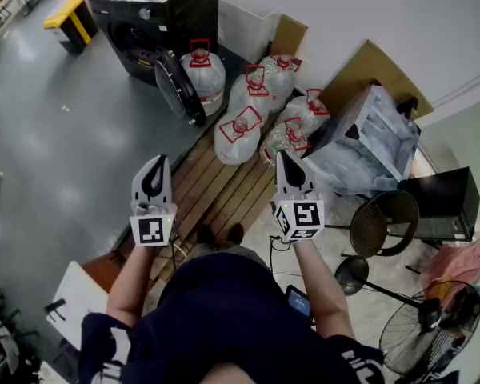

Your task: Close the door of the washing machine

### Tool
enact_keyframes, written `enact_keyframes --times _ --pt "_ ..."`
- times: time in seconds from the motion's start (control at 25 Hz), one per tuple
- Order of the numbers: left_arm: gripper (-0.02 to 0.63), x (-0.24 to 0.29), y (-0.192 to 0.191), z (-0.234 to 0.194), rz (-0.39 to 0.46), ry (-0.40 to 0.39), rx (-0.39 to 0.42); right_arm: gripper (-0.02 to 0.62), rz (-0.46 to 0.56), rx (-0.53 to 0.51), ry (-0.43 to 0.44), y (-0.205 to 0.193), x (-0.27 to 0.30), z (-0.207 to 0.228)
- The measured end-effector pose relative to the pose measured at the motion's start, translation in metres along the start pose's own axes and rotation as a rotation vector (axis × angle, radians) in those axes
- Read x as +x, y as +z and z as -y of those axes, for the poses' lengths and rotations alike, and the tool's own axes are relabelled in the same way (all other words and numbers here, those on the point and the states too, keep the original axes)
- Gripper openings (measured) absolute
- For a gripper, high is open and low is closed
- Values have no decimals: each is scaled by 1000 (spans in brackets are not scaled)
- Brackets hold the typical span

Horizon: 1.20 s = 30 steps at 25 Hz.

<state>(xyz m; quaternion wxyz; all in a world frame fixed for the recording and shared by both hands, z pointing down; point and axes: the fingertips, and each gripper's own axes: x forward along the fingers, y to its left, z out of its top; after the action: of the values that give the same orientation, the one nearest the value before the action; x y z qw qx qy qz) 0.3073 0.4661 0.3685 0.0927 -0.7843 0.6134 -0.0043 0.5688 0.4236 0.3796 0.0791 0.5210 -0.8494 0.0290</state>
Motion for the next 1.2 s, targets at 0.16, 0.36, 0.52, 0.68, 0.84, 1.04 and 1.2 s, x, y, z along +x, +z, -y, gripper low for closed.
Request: enact_keyframes --times 0.16,0.36,0.52,0.68,0.84,1.04,1.2 --pt "28 0 -1 1 -4 0 0 18 1 -4 2 1 0 -2" --pt "28 -3 -1 -1 -7 2 -12 18 -1 -8 3 1 0 -7" --pt "28 -1 -2 0 -10 -2 -4 18 2 -2 4 1 1 -6" --pt "26 -1 -7 1 -23 -8 -9 18 7 -11 11 0 1 -9" --pt "28 -1 -10 2 -34 -8 -12 20 11 -13 19 -1 0 -10" --pt "28 4 -13 8 -37 -24 0 20 12 -35 26 -3 0 -8" --pt "29 6 -14 11 -41 -34 -9 20 12 -31 25 -3 0 -5"
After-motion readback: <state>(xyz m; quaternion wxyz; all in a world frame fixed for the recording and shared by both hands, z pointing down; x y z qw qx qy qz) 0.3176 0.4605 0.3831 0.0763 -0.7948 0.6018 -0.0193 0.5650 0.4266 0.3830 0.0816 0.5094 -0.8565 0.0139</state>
